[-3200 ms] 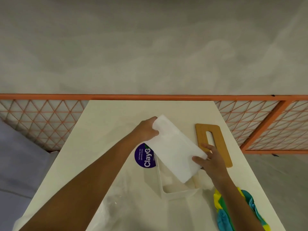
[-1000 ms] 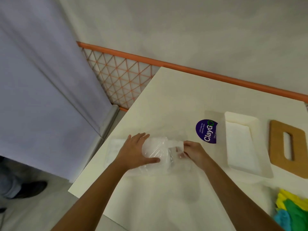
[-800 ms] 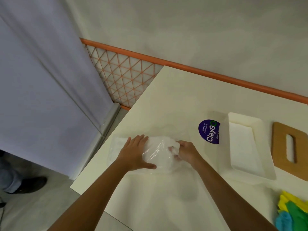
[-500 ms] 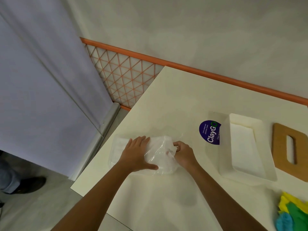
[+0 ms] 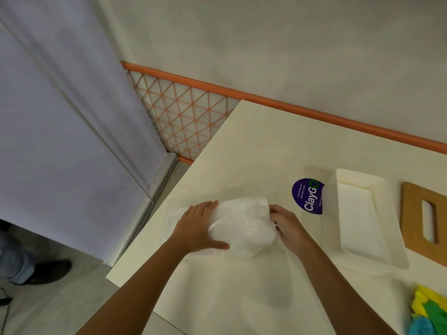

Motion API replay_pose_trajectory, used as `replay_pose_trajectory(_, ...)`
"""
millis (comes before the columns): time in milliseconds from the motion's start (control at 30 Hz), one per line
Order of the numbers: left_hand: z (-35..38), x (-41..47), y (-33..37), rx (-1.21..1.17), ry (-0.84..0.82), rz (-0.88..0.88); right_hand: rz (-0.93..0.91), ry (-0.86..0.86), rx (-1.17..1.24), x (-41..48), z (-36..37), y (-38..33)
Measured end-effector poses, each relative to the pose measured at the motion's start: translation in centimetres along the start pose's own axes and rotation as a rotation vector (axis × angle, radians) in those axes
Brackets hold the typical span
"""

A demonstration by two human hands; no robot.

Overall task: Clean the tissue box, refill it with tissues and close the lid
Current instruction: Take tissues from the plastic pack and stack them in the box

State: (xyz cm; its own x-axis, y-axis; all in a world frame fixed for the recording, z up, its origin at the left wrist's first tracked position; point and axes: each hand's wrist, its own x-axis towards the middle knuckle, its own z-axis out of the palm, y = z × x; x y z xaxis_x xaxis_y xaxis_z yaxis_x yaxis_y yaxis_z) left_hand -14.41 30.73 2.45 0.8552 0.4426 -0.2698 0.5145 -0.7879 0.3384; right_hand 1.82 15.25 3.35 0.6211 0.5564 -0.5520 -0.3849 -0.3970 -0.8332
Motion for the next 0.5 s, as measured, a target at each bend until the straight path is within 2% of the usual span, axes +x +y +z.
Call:
replay_pose_trajectory(167, 0.1, -0.1, 0.2, 0.006, 0.000, -0.001, 0.117, 0.095, -0.130, 0.6, -0.4, 1.4)
replay_pose_trajectory(267, -0.1, 0.0, 0.3, 0.000, 0.001, -0.003, 0.134, 0.044, -0.024, 0.7, -0.5, 1.2)
replay_pose_trajectory(367, -0.2, 0.1, 0.1, -0.011, -0.005, -0.007, 0.075, 0.001, 0.150, 0.5, -1.1, 0.4)
replay_pose_trajectory(500, -0.2, 0.2, 0.0, -0.020, -0.014, -0.009, 0.054, 0.058, 0.277, 0.7, -2.0, 0.5)
